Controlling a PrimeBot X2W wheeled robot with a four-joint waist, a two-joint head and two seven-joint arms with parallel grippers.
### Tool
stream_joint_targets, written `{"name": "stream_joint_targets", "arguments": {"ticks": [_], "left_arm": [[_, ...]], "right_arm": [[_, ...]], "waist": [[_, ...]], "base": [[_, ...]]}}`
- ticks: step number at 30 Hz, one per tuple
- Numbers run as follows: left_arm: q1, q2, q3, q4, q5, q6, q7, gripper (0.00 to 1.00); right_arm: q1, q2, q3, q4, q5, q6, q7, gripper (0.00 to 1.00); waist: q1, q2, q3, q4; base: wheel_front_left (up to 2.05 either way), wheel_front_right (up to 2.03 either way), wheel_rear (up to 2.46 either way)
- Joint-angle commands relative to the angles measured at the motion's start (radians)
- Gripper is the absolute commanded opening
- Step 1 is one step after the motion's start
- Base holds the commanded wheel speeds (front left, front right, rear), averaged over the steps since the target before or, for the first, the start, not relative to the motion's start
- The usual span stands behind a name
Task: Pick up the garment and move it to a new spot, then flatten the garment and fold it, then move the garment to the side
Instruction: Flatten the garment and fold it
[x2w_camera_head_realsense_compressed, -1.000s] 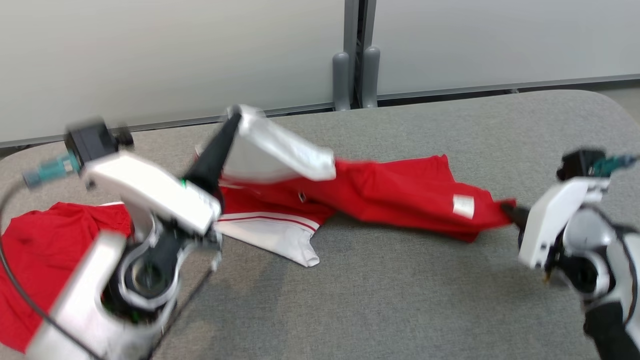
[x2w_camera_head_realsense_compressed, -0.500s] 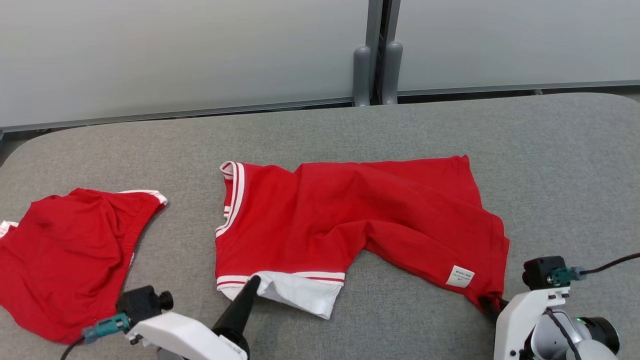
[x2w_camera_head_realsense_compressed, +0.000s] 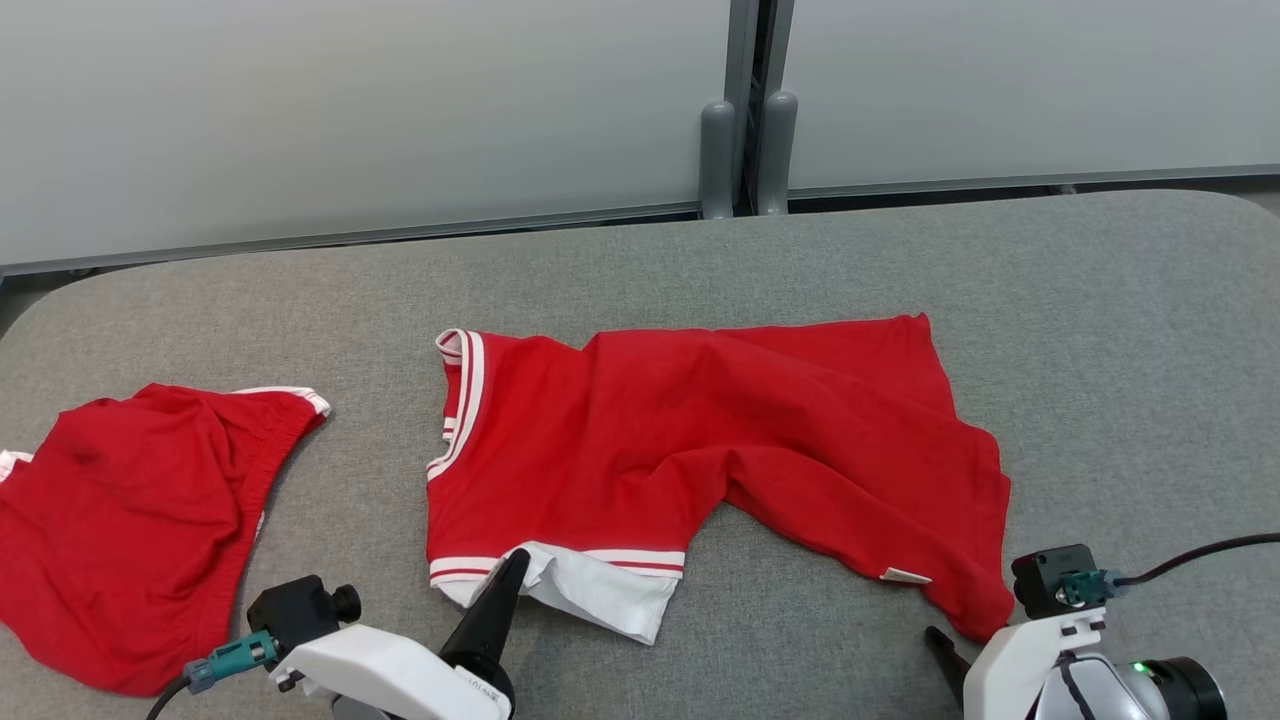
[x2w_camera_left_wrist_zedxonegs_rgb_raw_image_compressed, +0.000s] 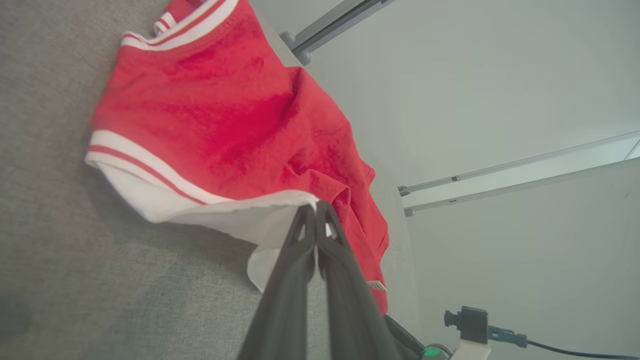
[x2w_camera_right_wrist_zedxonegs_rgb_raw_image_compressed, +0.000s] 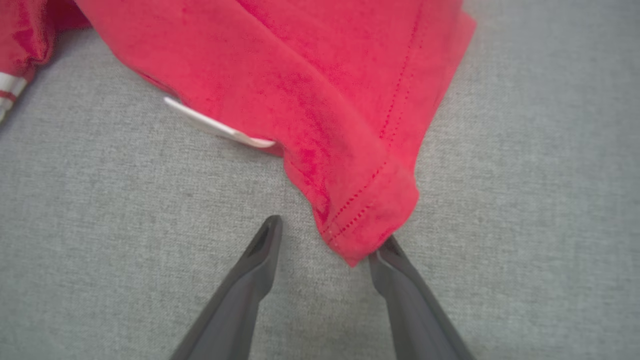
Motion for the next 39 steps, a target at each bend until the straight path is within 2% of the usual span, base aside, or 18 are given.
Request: {"name": "stream_joint_targets", "arguments": {"ticks": [1,3,4,5,7,8,10,12,13,14,19,22,25,27,31,39], "left_arm": [[-0.017,0.004,0.001,0.003,0.009,-0.005,0.001,0.00],[-0.020,0.005,0.004,0.002,0.008,-0.005,0.002,0.00],[-0.020,0.005,0.005,0.001,0.008,-0.005,0.001,0.00],[-0.019,0.006,0.007,0.000,0.007,-0.005,0.000,0.00],[-0.017,0.005,0.008,-0.002,0.006,-0.006,-0.001,0.00],[-0.016,0.005,0.007,-0.003,0.005,-0.006,0.000,0.00],[-0.016,0.004,0.007,-0.003,0.005,-0.006,-0.001,0.00],[-0.015,0.002,0.009,-0.002,0.005,-0.008,-0.004,0.00],[-0.015,0.002,0.009,-0.002,0.005,-0.008,-0.004,0.00],[-0.013,0.002,0.010,-0.002,0.006,-0.009,-0.006,0.00],[-0.012,-0.016,0.054,-0.029,-0.008,-0.033,-0.049,0.00],[-0.048,-0.031,0.112,-0.083,-0.046,-0.068,-0.072,0.00],[-0.114,-0.024,0.152,-0.132,-0.071,-0.078,-0.050,0.00],[-0.233,0.010,0.177,-0.165,-0.064,-0.062,-0.001,0.00],[-0.434,0.050,0.214,-0.154,-0.042,-0.045,0.056,0.00],[-0.748,0.040,0.258,-0.145,-0.025,-0.046,0.085,0.00]], "right_arm": [[0.021,0.006,-0.004,-0.017,-0.013,0.000,0.003,0.83],[0.035,0.013,-0.006,-0.033,-0.025,0.000,0.003,0.64],[0.039,0.016,-0.010,-0.041,-0.029,0.000,0.001,0.59],[0.043,0.018,-0.017,-0.046,-0.033,0.000,-0.001,0.45],[0.049,0.025,-0.025,-0.051,-0.046,0.000,-0.005,0.41],[0.053,0.028,-0.027,-0.051,-0.048,0.000,-0.005,0.32],[0.053,0.032,-0.034,-0.050,-0.056,0.000,-0.002,0.29],[0.050,0.034,-0.040,-0.047,-0.062,0.000,0.001,0.10],[0.050,0.034,-0.040,-0.047,-0.062,0.000,0.001,0.10],[0.049,0.035,-0.044,-0.048,-0.062,0.000,0.001,0.00],[0.058,0.042,-0.074,-0.089,-0.023,0.000,-0.006,0.00],[0.034,0.045,-0.103,-0.168,0.090,0.000,-0.017,0.00],[-0.020,0.046,-0.112,-0.267,0.198,0.000,-0.008,0.00],[-0.109,0.033,-0.129,-0.371,0.228,0.000,0.022,0.00],[-0.266,-0.025,-0.152,-0.452,0.204,0.000,0.066,0.00],[-0.515,-0.081,-0.162,-0.483,0.229,0.000,0.089,0.00]], "waist": [[0.0000,0.0000,-0.001,0.001],[0.0000,0.0000,-0.002,-0.001],[0.0000,0.0000,-0.002,-0.003],[0.0000,0.0000,-0.003,-0.005],[0.0000,0.0000,-0.007,-0.008],[0.0000,0.0000,-0.009,-0.009],[0.0000,0.0000,-0.012,-0.010],[0.0000,0.0000,-0.017,-0.010],[0.0000,0.0000,-0.017,-0.010],[0.0000,0.0000,-0.019,-0.011],[0.0000,0.0000,-0.040,-0.012],[0.0000,0.0000,-0.050,-0.015],[0.0000,0.0000,-0.051,-0.023],[0.0000,0.0000,-0.035,-0.028],[0.0000,0.0000,-0.015,-0.046],[0.0000,0.0000,-0.011,-0.060]], "base": [[0.00,0.00,0.00],[0.00,0.00,0.00],[0.00,0.00,0.00],[0.00,0.00,0.00],[0.00,0.00,0.00],[0.00,0.00,0.00],[0.00,0.00,0.00],[0.00,0.00,0.00],[0.00,0.00,0.00],[0.00,0.00,0.00],[0.00,0.00,0.00],[0.00,0.00,0.00],[0.00,0.00,0.00],[0.00,0.00,0.00],[0.00,0.00,0.00],[0.00,0.00,0.00]]}}
